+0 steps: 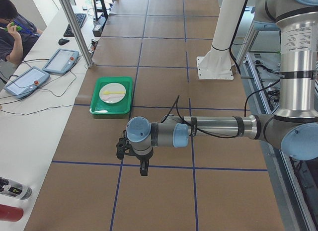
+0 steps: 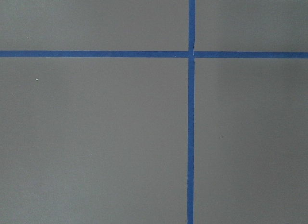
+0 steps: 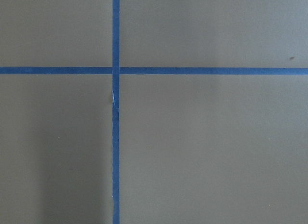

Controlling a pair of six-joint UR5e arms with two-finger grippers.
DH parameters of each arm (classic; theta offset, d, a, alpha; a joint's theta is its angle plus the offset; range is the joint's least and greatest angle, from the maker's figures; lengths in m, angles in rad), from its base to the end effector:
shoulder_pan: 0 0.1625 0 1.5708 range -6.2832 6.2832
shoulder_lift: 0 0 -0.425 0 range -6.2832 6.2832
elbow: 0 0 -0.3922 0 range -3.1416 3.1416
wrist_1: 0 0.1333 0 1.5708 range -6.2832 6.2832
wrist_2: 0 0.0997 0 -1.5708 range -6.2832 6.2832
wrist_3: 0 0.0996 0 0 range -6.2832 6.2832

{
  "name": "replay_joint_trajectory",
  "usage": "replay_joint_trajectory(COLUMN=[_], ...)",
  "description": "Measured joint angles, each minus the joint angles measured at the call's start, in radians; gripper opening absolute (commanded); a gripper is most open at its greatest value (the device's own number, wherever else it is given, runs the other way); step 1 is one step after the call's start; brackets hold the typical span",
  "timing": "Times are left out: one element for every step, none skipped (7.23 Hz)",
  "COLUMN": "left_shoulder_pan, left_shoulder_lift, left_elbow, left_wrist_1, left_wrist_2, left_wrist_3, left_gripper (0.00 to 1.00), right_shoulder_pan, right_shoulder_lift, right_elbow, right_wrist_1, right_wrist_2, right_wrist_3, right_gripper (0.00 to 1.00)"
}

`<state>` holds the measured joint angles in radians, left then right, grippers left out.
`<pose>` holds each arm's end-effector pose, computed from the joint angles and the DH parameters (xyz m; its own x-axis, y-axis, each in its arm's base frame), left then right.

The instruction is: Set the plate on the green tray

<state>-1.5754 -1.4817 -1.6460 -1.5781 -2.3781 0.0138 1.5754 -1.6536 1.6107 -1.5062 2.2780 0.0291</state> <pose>-0.0634 -0.4533 0.6608 0.6914 0.0059 -0.7224 -0.0049 1.0000 0.0034 0.0707 -0.4577 0.6764 0.7598 0.0185 0.6499 -0.0267 0.9996 0.0028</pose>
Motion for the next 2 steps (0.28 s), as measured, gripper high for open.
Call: replay_joint_trajectory(left_shoulder_pan=[0.000, 0.000], left_shoulder_lift=[0.000, 0.001], left_elbow=[-0.001, -0.003], left_wrist_1=[0.000, 0.000], left_wrist_2=[0.001, 0.002], left_wrist_3=[0.000, 0.000], left_gripper=[1.00, 1.00], right_shoulder_pan=[0.000, 0.000], right_shoulder_lift=[0.000, 0.000], right_elbow=[0.000, 0.000], right_wrist_1=[0.000, 0.000], right_wrist_2=[0.000, 0.000], right_wrist_3=[0.000, 0.000], right_gripper=[1.00, 1.00])
